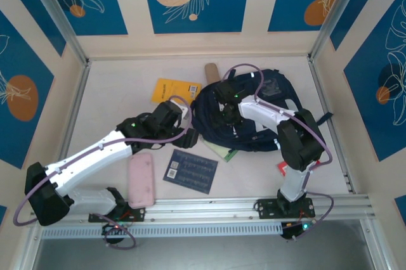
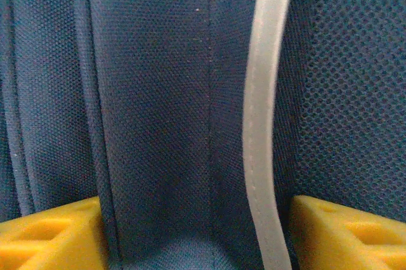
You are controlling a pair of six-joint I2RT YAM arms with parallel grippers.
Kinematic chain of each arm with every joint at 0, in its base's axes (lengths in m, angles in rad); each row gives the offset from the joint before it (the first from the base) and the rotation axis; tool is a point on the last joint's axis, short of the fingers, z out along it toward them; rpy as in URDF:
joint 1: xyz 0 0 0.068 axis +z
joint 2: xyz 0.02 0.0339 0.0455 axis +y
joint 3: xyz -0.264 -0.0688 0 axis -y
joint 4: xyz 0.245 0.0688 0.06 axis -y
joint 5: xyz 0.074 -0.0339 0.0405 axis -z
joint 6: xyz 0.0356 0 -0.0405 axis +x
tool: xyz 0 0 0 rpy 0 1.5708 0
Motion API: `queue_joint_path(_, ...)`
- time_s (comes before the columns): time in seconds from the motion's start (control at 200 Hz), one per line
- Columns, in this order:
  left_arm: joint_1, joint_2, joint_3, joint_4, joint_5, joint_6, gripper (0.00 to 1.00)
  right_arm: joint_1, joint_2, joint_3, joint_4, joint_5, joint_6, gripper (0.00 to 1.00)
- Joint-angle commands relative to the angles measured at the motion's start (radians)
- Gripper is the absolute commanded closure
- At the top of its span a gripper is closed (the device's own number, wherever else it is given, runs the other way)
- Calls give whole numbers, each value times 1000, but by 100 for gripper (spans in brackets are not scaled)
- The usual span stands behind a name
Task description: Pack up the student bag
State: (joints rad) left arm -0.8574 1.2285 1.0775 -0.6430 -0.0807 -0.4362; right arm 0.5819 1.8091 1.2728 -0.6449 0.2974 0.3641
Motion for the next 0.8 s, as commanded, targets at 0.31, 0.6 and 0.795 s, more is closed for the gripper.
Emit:
queue_joint_path(0.31,12,-31,7,-3,-16,20,19,-11,-44,10,-81,-28,17,100)
queue_joint_path(0.6,9,1,30,55,16,96,19,-145,-201,135,-153,-247,68,100)
queue_joint_path(0.795,-37,-16,-23,215,38,211,19,-227,-228,195,-170,-397,183,100)
